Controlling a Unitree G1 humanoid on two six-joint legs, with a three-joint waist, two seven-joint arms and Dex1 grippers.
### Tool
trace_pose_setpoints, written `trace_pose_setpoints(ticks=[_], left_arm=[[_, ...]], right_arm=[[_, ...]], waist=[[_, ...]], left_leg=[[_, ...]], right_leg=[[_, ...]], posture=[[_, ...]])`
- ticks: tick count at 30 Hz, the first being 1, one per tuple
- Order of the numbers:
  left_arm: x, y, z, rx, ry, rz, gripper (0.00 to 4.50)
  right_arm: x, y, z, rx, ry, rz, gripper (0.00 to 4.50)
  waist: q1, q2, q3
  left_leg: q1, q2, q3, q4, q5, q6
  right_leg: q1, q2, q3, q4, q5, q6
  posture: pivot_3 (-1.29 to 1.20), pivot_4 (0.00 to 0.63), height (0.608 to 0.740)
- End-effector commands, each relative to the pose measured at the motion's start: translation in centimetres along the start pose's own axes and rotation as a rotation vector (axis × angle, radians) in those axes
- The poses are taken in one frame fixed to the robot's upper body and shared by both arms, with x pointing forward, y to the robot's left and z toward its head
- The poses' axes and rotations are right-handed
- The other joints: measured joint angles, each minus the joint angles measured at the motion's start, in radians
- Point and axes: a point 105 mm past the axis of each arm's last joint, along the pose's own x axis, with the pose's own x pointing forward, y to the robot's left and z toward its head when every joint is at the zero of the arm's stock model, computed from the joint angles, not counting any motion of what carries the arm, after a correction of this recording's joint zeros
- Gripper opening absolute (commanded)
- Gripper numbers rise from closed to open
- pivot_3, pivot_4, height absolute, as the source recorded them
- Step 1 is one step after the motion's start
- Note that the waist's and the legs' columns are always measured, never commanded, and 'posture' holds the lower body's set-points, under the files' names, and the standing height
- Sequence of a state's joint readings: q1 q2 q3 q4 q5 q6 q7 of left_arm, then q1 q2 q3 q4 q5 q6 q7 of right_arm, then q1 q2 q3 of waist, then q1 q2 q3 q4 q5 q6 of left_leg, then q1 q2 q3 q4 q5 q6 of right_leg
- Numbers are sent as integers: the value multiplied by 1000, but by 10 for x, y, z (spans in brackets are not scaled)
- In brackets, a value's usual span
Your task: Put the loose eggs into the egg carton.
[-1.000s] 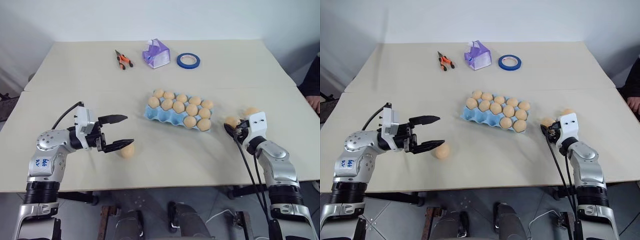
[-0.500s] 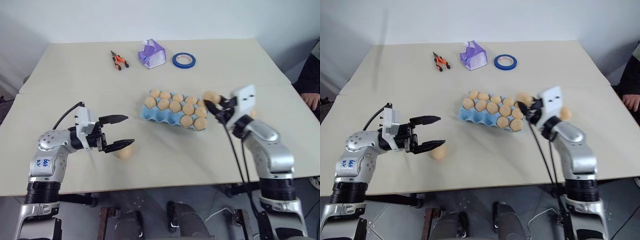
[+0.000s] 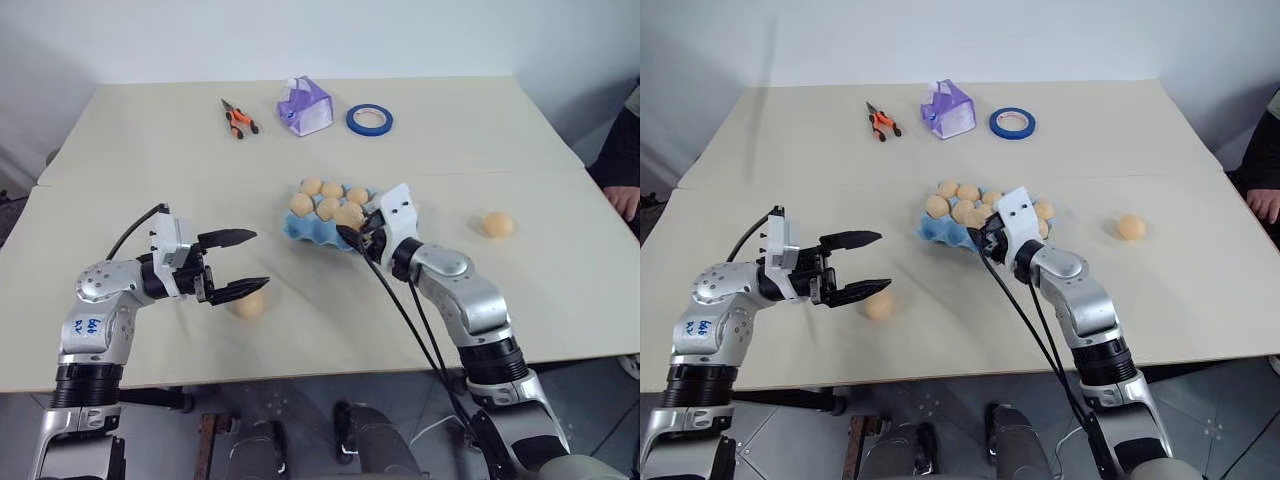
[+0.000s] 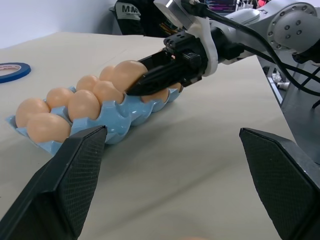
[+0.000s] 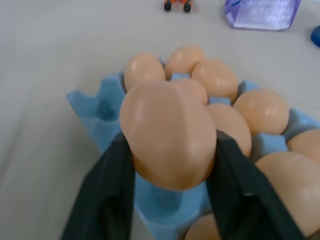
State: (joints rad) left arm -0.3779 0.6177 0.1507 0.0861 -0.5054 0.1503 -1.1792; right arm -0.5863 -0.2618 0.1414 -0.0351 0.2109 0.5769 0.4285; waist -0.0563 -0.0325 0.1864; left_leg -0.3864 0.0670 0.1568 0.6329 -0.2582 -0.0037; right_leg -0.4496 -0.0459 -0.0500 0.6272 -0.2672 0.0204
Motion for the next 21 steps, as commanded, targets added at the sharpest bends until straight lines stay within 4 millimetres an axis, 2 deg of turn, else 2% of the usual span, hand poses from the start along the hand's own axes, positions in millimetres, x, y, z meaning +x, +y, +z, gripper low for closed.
trace_pose_setpoints(ticks=[1, 4, 11, 16, 21], left_arm=[[-5, 0, 11, 50, -12, 13, 4500], [-5, 0, 11, 50, -13, 15, 4500], [-2, 0, 11, 54, -18, 11, 4500], [-3, 1, 11, 52, -21, 10, 4500], [-5, 2, 10, 46, -32, 15, 4500]], right_arm=[[-1, 1, 15, -38, -41, 11, 3500], [-3, 4, 18, -51, -46, 29, 4465], [-20, -4, 32, -65, -78, 31, 4465], [-56, -21, 35, -73, -123, 13, 4465], [-100, -52, 27, -89, -134, -78, 4465]], waist=[[0, 0, 0], [0, 0, 0], [1, 0, 0], [6, 0, 0], [15, 0, 0]], left_leg=[[0, 0, 0, 0, 0, 0], [0, 0, 0, 0, 0, 0], [0, 0, 0, 0, 0, 0], [0, 0, 0, -1, 0, 0], [0, -1, 0, -1, -2, 2]], right_leg=[[0, 0, 0, 0, 0, 0], [0, 0, 0, 0, 0, 0], [0, 0, 0, 0, 0, 0], [0, 0, 0, -1, 0, 0], [0, 0, -1, -2, 0, 0]], posture=[[0, 150, 740], [0, 150, 740], [0, 150, 740], [0, 150, 740], [0, 150, 740]])
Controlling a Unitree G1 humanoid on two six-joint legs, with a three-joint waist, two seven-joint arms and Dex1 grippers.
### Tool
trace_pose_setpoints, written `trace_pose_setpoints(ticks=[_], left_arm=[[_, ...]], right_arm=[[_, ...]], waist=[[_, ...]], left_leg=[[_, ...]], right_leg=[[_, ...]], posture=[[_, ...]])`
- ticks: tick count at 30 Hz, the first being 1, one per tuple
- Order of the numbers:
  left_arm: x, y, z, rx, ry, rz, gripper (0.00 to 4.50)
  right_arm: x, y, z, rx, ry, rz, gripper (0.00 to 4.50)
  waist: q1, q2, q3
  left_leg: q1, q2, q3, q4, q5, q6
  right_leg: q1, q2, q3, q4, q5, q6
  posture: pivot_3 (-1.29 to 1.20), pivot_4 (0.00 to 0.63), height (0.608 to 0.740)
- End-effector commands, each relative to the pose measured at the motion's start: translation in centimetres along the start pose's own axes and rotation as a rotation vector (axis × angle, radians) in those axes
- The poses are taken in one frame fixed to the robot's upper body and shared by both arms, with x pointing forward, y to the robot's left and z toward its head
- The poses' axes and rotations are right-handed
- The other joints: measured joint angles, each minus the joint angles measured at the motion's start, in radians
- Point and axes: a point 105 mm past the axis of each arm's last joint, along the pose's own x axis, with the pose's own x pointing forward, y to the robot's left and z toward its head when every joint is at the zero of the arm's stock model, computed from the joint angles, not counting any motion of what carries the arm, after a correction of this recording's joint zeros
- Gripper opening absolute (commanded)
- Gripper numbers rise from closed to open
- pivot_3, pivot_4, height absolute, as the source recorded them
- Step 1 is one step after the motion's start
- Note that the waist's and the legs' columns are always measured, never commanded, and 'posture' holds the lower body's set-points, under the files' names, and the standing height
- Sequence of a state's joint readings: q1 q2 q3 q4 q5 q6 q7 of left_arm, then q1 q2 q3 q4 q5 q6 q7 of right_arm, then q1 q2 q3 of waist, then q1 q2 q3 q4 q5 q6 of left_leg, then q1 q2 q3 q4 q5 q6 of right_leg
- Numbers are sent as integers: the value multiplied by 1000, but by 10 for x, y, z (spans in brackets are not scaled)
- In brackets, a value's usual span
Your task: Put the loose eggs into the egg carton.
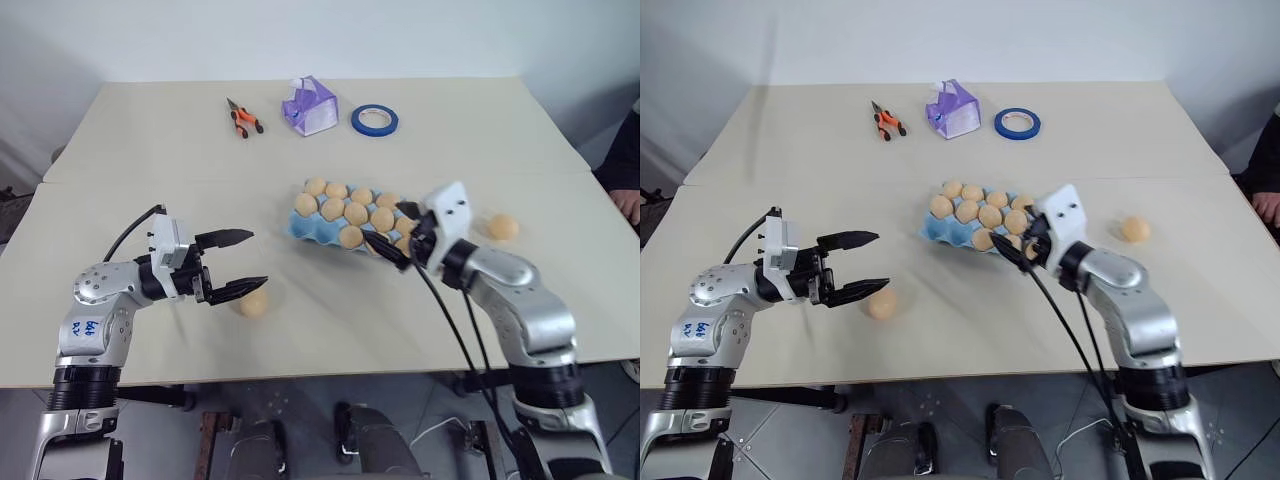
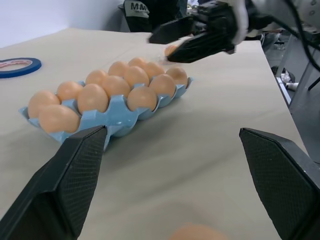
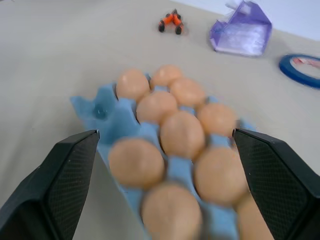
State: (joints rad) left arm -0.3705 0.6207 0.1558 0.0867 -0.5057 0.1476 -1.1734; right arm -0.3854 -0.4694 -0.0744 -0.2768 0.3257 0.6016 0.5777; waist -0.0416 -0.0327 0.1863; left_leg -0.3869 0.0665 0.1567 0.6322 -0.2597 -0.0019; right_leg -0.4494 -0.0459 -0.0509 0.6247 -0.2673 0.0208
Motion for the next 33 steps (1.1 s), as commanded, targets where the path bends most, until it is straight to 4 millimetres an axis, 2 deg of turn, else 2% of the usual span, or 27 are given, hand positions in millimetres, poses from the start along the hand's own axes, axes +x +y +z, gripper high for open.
trace_pose_setpoints(ticks=[1, 4, 12, 19, 23, 29, 33], left_arm=[[-4, 2, 11, 47, -39, 3, 4500], [-11, 1, 11, 46, -44, -9, 4500], [-37, -2, 11, 55, -59, 5, 4500], [-50, -6, 3, 14, -38, 21, 4500], [-52, -6, 3, 14, -33, 30, 4500], [-49, -4, 6, 18, -41, 26, 4500], [-45, -1, 8, 23, -49, 27, 4500]], right_arm=[[-32, -23, 20, -52, -94, -69, 4465], [-64, -45, 6, -62, -57, -149, 4465], [-129, -74, -42, -1, 56, -350, 4465], [-151, -73, -54, 8, 62, -412, 4465], [-153, -76, -58, 19, 60, -437, 4465], [-133, -115, -55, 82, -39, -578, 4465], [-104, -145, -55, 103, -72, -630, 4465]], waist=[[0, 0, 0], [7, 0, 0], [11, 0, 0], [10, 0, 0], [11, 0, 0], [0, 0, 0], [-8, 0, 0]], left_leg=[[0, 0, 1, 0, 0, 0], [1, 0, 1, 0, 0, 0], [1, 0, 1, 0, 0, 0], [2, 1, 1, 0, -1, -1], [2, 0, 1, 1, -2, -3], [2, 0, 2, 1, -2, -3], [2, 0, 2, 0, 0, 0]], right_leg=[[0, 0, 0, 0, 0, 0], [0, 1, 0, 0, 0, 0], [1, 1, 1, -1, 0, 0], [2, 1, 1, -3, 0, 0], [2, 1, 2, -4, 0, 0], [3, 1, 2, -4, 0, 0], [3, 1, 2, -4, 0, 0]], posture=[[0, 150, 740], [0, 150, 740], [0, 150, 740], [0, 150, 740], [0, 150, 740], [0, 150, 740], [0, 150, 740]])
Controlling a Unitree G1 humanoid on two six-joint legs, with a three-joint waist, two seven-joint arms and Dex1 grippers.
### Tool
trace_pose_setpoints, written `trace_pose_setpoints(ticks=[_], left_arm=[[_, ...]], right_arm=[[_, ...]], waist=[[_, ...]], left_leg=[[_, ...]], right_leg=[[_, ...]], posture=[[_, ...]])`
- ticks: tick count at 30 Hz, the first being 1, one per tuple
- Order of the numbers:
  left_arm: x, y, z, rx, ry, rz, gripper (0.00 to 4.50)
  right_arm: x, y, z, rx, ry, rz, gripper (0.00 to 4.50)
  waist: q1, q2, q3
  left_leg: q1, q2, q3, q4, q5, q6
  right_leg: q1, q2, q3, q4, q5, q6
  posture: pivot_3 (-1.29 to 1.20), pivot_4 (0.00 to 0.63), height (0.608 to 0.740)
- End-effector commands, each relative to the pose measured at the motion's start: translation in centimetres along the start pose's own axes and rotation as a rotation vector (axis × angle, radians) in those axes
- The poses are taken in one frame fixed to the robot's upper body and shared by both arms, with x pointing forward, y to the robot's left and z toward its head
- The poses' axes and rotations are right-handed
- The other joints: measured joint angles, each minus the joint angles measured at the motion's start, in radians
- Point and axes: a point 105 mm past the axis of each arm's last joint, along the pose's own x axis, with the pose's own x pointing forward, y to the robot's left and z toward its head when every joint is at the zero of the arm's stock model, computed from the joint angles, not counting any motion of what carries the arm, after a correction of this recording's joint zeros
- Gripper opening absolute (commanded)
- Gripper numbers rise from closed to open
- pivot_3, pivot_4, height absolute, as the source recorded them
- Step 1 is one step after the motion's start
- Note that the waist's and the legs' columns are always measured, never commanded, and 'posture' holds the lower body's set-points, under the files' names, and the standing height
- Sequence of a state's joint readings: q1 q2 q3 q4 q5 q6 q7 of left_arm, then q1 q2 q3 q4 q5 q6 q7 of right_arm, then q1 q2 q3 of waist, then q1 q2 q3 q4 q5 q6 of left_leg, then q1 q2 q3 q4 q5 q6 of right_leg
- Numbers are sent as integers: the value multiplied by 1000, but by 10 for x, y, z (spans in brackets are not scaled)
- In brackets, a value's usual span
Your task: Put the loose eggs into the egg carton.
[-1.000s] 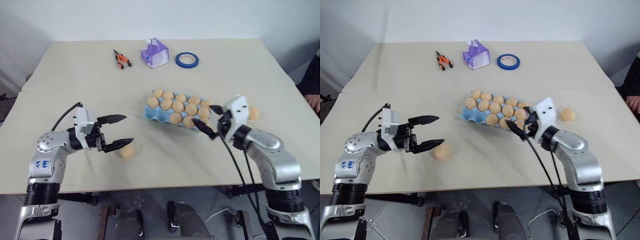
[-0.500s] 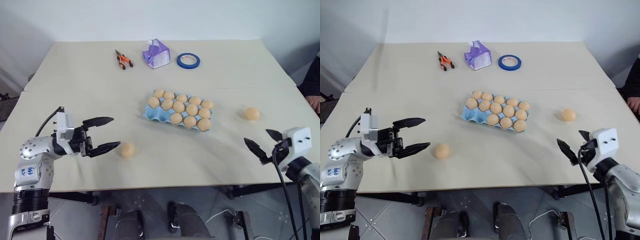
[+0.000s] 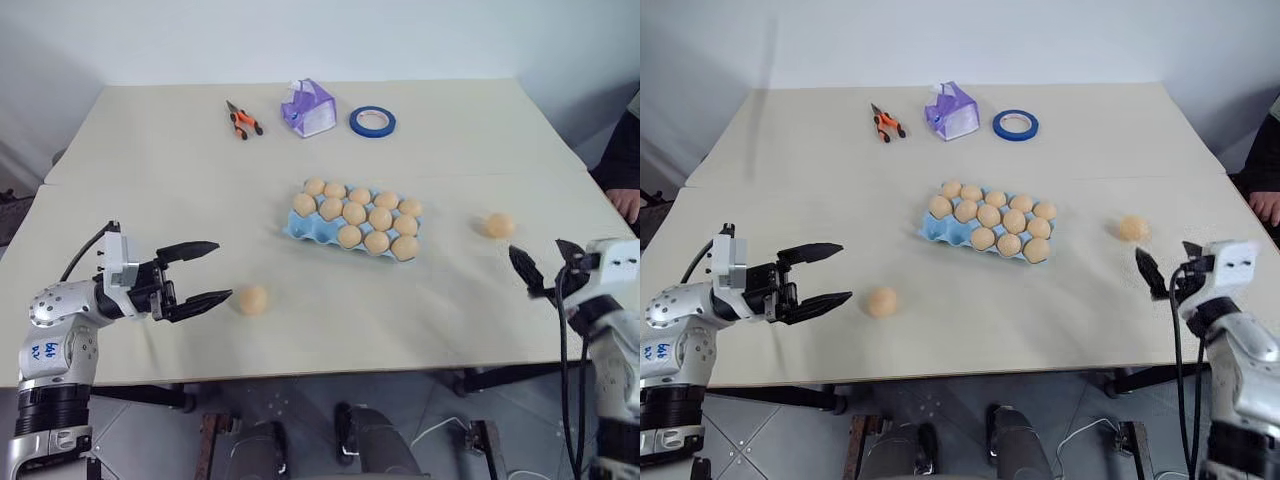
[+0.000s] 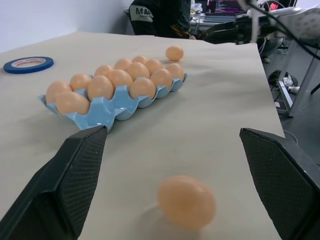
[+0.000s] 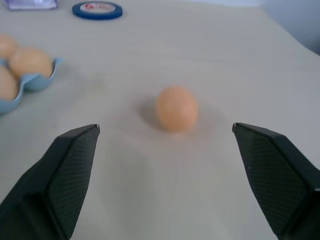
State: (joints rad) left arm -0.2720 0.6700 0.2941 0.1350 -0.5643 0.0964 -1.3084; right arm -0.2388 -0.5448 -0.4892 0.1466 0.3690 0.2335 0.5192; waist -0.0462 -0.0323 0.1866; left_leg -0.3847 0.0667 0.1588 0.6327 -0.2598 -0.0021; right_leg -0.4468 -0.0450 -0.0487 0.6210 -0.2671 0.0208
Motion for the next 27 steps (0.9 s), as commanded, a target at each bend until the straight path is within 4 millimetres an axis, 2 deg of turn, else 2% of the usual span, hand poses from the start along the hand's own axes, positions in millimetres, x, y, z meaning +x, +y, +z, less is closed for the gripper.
trace_pose_setpoints(ticks=[1, 7, 15, 18, 24, 27], left_arm=[[3, 4, 11, 30, -30, 4, 4500], [8, 3, 14, 40, -44, 6, 4500], [4, 0, 15, 48, -43, 36, 4500], [4, 0, 15, 48, -41, 43, 4500], [4, -1, 15, 50, -41, 47, 4500], [4, -1, 15, 49, -40, 49, 4500]], right_arm=[[25, -8, 2, -7, -24, -53, 4465], [73, -4, -7, 2, 29, -75, 4465], [90, -3, -27, -61, 135, -145, 4465], [91, -1, -29, -74, 132, -146, 3861], [99, 10, -14, -63, 61, -104, 1854], [104, 25, 1, -92, 9, -23, 1659]], waist=[[-7, 0, 0], [-15, 0, 0], [-15, 1, 0], [-15, 1, 0], [-16, 1, 0], [-24, 1, 0]], left_leg=[[0, 0, 0, 0, 1, 1], [2, 0, 0, -1, 1, -1], [1, 0, 0, -1, 4, -7], [1, 0, 1, -1, 4, -7], [1, 0, 0, 0, 5, -7], [1, 0, 0, -1, 5, -7]], right_leg=[[0, 0, 0, 0, 0, 0], [-1, 0, 1, 5, 0, 0], [-1, 0, 1, 5, 0, 0], [-1, 0, 1, 5, 0, 0], [-1, 0, 1, 6, 0, 0], [-1, 0, 1, 6, 0, 0]], posture=[[0, 150, 740], [0, 150, 740], [0, 150, 740], [0, 150, 740], [0, 150, 740], [0, 150, 740]])
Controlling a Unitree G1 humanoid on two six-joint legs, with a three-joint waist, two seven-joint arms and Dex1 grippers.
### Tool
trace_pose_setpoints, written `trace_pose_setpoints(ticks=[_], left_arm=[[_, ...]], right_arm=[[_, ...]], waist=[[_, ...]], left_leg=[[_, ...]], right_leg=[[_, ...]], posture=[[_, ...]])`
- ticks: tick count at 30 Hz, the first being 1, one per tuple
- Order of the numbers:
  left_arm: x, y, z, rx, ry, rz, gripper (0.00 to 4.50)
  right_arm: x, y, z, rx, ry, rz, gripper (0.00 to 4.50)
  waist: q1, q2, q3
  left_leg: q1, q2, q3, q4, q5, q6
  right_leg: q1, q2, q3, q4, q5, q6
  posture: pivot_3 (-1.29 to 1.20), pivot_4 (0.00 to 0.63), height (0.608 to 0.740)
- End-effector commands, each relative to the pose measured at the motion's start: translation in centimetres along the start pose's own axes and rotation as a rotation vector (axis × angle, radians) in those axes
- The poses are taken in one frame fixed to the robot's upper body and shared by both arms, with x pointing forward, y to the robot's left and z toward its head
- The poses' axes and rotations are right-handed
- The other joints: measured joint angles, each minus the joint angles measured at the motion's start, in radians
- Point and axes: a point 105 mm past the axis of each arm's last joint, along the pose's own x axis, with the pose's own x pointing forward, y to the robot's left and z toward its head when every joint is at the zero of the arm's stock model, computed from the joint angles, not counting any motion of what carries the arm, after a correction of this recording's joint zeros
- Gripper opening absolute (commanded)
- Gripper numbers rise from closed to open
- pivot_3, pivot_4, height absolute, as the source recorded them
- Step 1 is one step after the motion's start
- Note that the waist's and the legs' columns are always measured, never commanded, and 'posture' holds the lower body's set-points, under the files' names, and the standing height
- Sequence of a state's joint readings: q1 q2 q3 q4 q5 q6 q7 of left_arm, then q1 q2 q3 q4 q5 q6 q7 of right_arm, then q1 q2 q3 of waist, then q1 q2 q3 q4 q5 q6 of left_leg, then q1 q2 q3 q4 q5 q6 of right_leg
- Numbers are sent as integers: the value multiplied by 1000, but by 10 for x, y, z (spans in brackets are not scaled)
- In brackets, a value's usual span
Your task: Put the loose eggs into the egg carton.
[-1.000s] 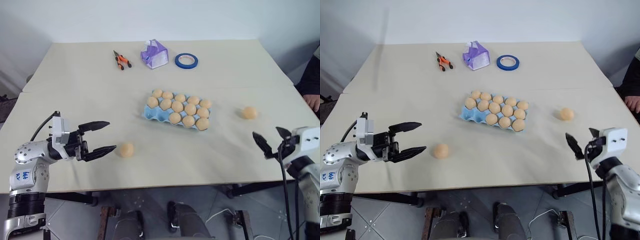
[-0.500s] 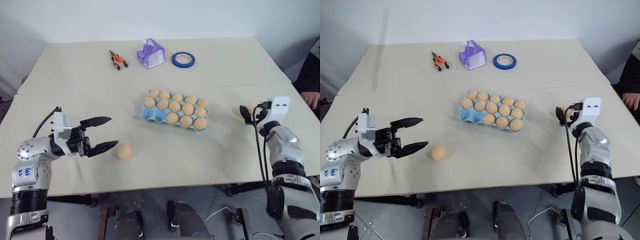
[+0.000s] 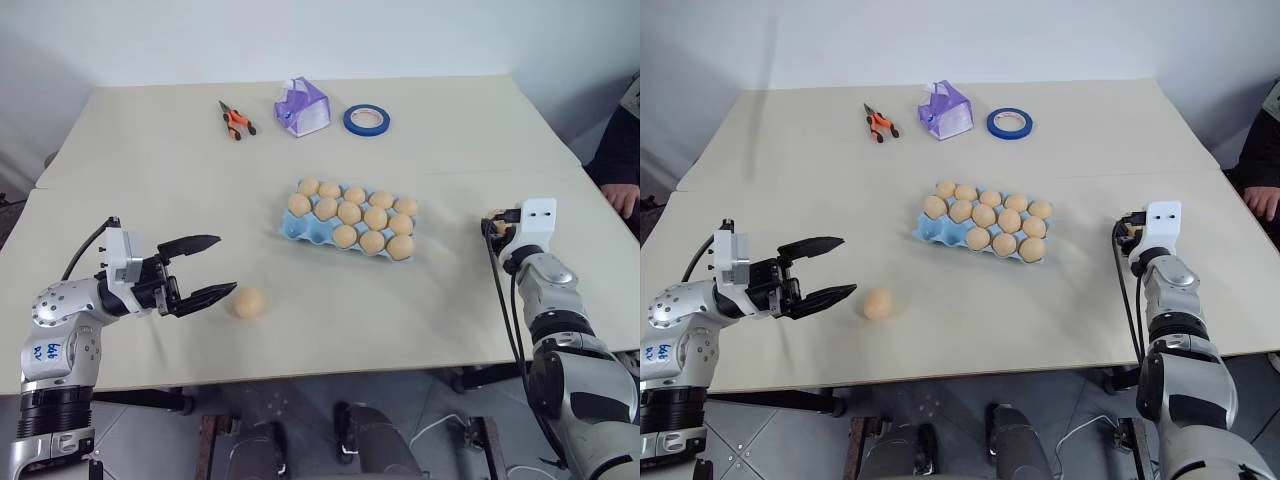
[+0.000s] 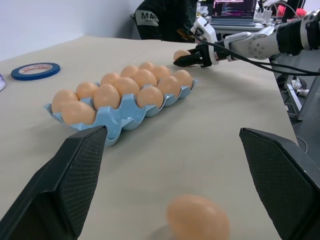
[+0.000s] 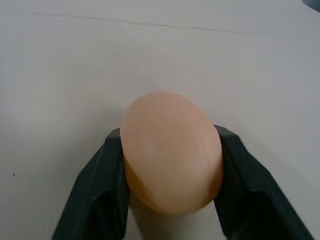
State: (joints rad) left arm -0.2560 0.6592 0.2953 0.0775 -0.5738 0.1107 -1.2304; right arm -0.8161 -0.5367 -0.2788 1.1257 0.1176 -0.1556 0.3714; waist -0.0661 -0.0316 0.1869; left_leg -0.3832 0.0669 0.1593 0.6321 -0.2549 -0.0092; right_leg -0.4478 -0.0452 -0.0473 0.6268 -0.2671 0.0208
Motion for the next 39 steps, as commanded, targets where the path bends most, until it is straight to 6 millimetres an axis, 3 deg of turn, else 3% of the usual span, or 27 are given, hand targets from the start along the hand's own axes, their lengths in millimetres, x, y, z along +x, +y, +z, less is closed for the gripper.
trace_pose_setpoints(ticks=[1, 5, 11, 18, 21, 29, 37, 39], left_arm=[[-1, -2, 10, 33, -25, -1, 4500], [-2, -3, 8, 25, -20, 0, 4500], [-4, -3, 1, 9, -10, 29, 4500], [-4, -6, -8, -2, -2, 55, 4500], [-6, -6, -12, 2, 10, 70, 4500], [-10, -11, -15, 0, 18, 98, 4500], [-11, -16, -18, -2, 19, 125, 4500], [-12, -17, -19, 0, 20, 136, 4500]], right_arm=[[5, 20, 45, -43, -153, 100, 1658], [-6, 71, 81, -59, -248, 292, 1656], [-39, 173, 116, -26, -278, 576, 1656], [-50, 243, 114, -30, -233, 731, 1656], [-52, 260, 105, -63, -206, 781, 1656], [-53, 283, 89, -99, -157, 847, 1656], [-57, 293, 86, -95, -164, 875, 4436], [-59, 294, 87, -94, -169, 882, 4474]], waist=[[-9, 0, 0], [-21, 0, 0], [-19, 0, 0], [-14, 0, 0], [-13, 0, 0], [-19, 0, 0], [-17, 0, 0], [-18, 0, 0]], left_leg=[[0, 0, 0, 0, 0, 0], [0, 1, 0, -1, 0, -1], [1, 3, -1, -1, -1, -1], [0, 2, -1, -1, -3, 3], [-3, 2, -1, -1, -3, 3], [-4, 2, 0, -2, -3, 4], [-4, 2, 0, -2, -3, 4], [-4, 2, 0, -2, -3, 4]], right_leg=[[0, 0, 0, 0, 0, 0], [0, 0, 0, 1, 0, 0], [-1, 1, -1, 3, 0, -1], [-1, -1, -2, 1, 0, -3], [-3, -1, -2, 1, 0, -3], [-6, -1, -2, 1, 0, -3], [-6, -1, -3, 2, 0, -3], [-6, -1, -2, 2, 0, -3]], posture=[[0, 150, 740], [0, 150, 740], [0, 150, 740], [0, 150, 740], [0, 150, 740], [0, 150, 740], [0, 150, 740], [0, 150, 740]])
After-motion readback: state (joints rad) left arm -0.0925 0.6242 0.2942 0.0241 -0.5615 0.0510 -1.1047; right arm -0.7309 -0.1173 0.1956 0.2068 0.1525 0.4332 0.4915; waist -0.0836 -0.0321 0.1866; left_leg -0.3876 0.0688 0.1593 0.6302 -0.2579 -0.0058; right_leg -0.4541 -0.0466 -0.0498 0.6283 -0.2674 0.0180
